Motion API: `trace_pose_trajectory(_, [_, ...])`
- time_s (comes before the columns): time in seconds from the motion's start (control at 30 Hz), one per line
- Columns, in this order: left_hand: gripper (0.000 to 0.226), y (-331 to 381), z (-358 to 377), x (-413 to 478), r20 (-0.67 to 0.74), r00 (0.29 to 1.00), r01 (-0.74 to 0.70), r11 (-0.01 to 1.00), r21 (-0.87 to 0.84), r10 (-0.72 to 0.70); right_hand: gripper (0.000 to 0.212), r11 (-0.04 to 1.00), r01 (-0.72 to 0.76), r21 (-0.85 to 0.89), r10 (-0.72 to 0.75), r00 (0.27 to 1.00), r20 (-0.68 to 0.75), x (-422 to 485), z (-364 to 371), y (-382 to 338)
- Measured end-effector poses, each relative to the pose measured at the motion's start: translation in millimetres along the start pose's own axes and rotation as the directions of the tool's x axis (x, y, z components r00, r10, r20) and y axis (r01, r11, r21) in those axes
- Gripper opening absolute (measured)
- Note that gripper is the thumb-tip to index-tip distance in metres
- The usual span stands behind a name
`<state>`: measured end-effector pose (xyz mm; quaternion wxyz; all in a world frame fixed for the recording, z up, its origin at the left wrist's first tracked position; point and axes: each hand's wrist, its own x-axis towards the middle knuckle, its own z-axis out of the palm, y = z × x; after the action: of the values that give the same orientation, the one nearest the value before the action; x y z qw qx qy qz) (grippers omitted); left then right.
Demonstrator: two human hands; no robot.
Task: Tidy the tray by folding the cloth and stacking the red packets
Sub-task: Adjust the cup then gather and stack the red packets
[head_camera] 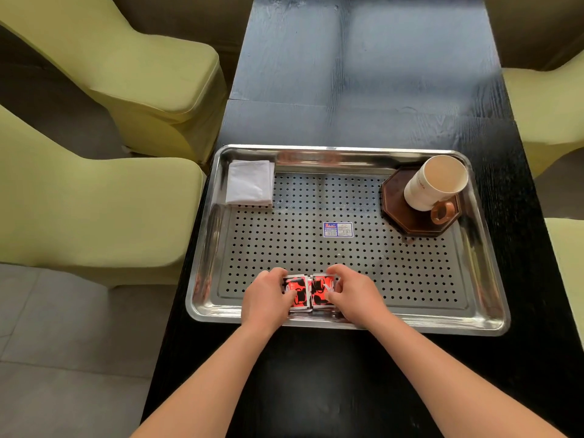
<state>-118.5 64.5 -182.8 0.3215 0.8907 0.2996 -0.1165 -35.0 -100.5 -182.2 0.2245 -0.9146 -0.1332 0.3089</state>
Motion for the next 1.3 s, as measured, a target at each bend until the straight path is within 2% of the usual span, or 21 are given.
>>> trace_pose_trajectory(0.27, [0.045,6,5,5,0.033,0.999,0.027,0.998,-0.064,-0.025,0.042,0.996,0.001,-0.090,-0.002,1.000,-0.016,6,4,-7])
trace_pose_trajectory(0.4, [0.045,4,6,5,0.042,0.999,0.034,0.997,-0.073,-0.031,0.038,0.997,-0.004,-0.082,0.002,1.000,-0.024,6,9,-7])
trace_pose_trajectory(0.6, [0.048,-1,5,5,0.034,0.999,0.017,0.997,-0.076,-0.015,0.034,0.993,-0.077,-0.086,0.067,0.992,-0.109,8,15,-10])
trace_pose_trajectory(0.77, [0.050,-2,5,5,0.041,0.999,0.009,0.996,-0.084,-0.005,0.037,0.981,-0.147,-0.123,0.135,0.986,-0.100,13,14,-19])
trace_pose_trajectory(0.93, [0.050,-3,3,4,0.034,0.999,0.027,0.990,-0.135,-0.022,0.039,0.991,-0.121,-0.053,0.115,0.987,-0.116,8,14,-12])
trace_pose_trajectory(1.13, [0.048,-3,3,4,0.047,0.998,0.035,0.989,-0.142,-0.029,0.040,0.985,-0.142,-0.096,0.124,0.978,-0.167,6,19,-20])
trace_pose_trajectory(1.23, [0.050,-4,4,3,0.033,0.999,0.033,0.989,-0.142,-0.029,0.042,0.992,-0.124,-0.016,0.121,0.985,-0.127,5,15,-14])
trace_pose_trajectory(1.3, [0.049,-6,3,3,0.021,0.999,0.028,0.990,-0.137,-0.026,0.035,0.991,-0.125,0.039,0.129,0.984,-0.120,2,13,-7])
